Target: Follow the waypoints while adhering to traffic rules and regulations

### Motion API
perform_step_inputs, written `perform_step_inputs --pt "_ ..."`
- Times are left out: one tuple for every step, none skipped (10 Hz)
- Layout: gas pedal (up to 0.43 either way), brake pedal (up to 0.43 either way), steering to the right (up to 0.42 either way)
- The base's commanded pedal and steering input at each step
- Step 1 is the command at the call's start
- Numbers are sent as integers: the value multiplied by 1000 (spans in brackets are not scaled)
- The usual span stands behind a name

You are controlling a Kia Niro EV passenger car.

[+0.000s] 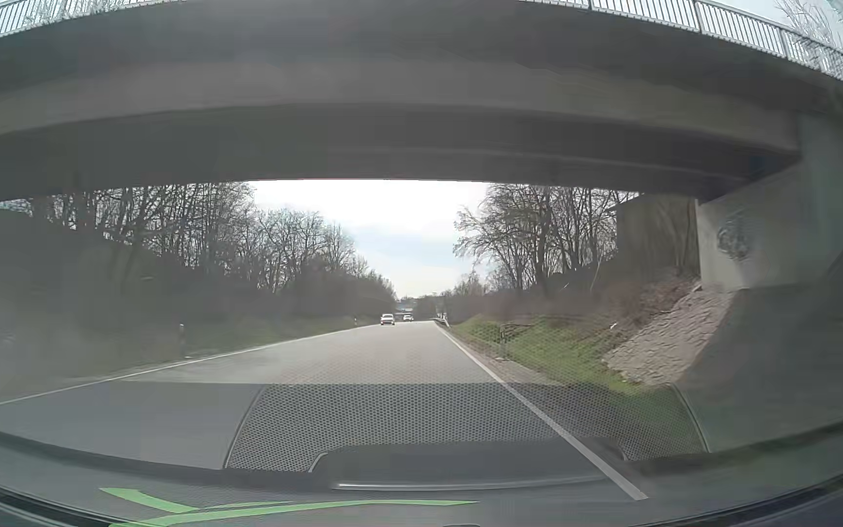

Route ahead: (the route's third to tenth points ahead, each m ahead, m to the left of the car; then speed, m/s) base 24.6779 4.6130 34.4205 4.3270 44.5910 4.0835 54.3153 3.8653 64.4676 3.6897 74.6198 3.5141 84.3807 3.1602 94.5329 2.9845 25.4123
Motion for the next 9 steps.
perform_step_inputs --pt "177 0 1" --pt "177 0 1" --pt "177 0 1" --pt "177 0 1" --pt "177 0 1" --pt "177 0 1" --pt "177 0 1" --pt "177 0 1" --pt "177 0 1"
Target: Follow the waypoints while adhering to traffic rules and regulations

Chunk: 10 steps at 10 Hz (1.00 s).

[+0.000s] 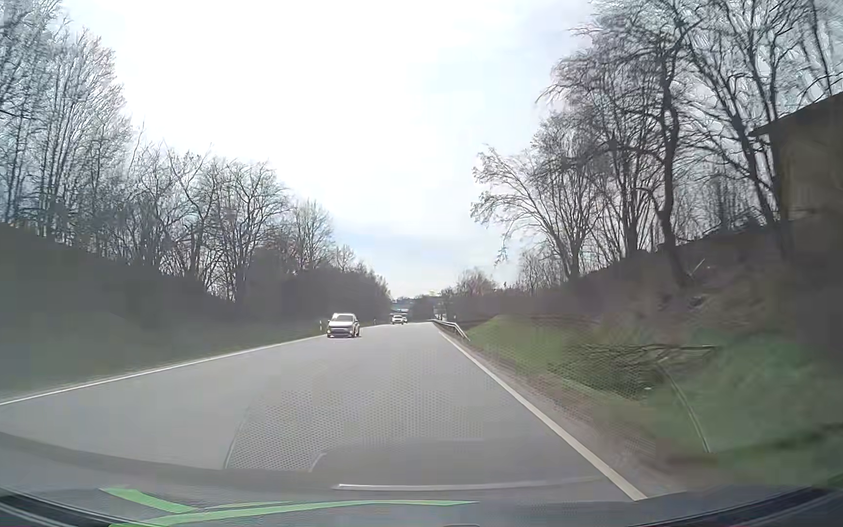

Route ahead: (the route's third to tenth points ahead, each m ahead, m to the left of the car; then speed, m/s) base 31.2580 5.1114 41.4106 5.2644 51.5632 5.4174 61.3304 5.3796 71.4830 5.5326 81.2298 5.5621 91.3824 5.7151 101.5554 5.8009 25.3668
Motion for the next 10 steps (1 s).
perform_step_inputs --pt "177 0 1" --pt "177 0 1" --pt "177 0 1" --pt "177 0 1" --pt "177 0 1" --pt "177 0 1" --pt "177 0 0" --pt "177 0 0" --pt "177 0 0" --pt "177 0 0"
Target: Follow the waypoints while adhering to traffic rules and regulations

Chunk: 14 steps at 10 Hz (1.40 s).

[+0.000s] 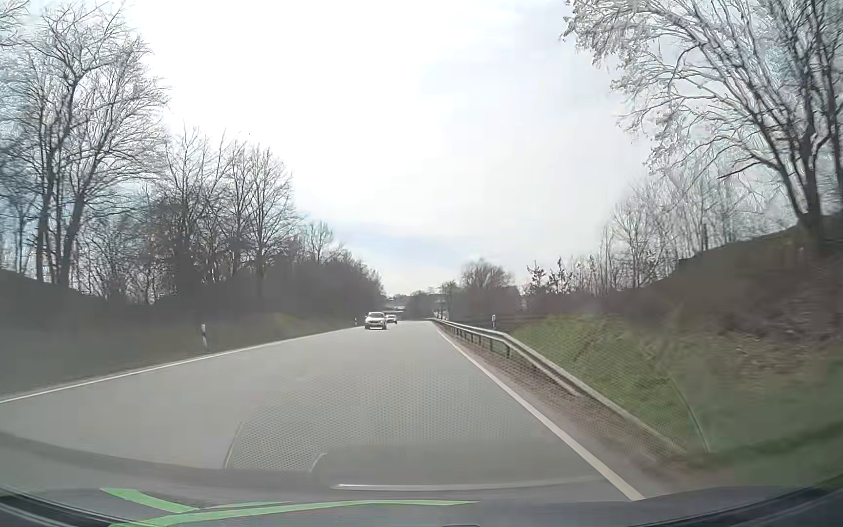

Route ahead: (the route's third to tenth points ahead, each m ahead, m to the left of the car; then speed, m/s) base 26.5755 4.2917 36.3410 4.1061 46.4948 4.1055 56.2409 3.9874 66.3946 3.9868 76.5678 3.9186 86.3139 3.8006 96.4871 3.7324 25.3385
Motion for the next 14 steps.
perform_step_inputs --pt "177 0 0" --pt "177 0 0" --pt "177 0 0" --pt "177 0 0" --pt "177 0 0" --pt "177 0 0" --pt "177 0 0" --pt "177 0 0" --pt "177 0 0" --pt "177 0 0" --pt "177 0 0" --pt "177 0 0" --pt "177 0 0" --pt "177 0 0"
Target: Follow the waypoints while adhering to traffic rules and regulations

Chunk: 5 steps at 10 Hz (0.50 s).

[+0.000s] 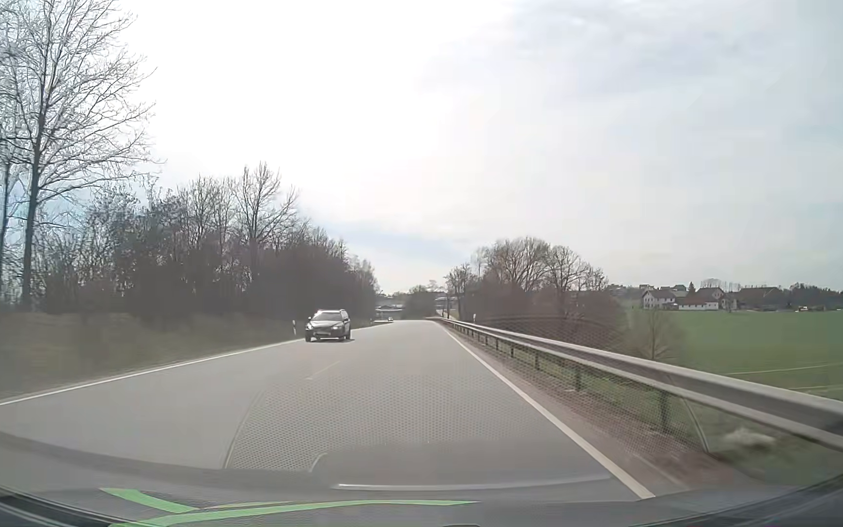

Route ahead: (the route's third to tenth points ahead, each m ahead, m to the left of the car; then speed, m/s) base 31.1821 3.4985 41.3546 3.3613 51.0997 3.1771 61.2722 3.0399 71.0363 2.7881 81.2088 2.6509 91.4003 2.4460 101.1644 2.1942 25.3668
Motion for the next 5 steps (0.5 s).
perform_step_inputs --pt "177 0 0" --pt "177 0 0" --pt "177 0 0" --pt "177 0 0" --pt "177 0 1"
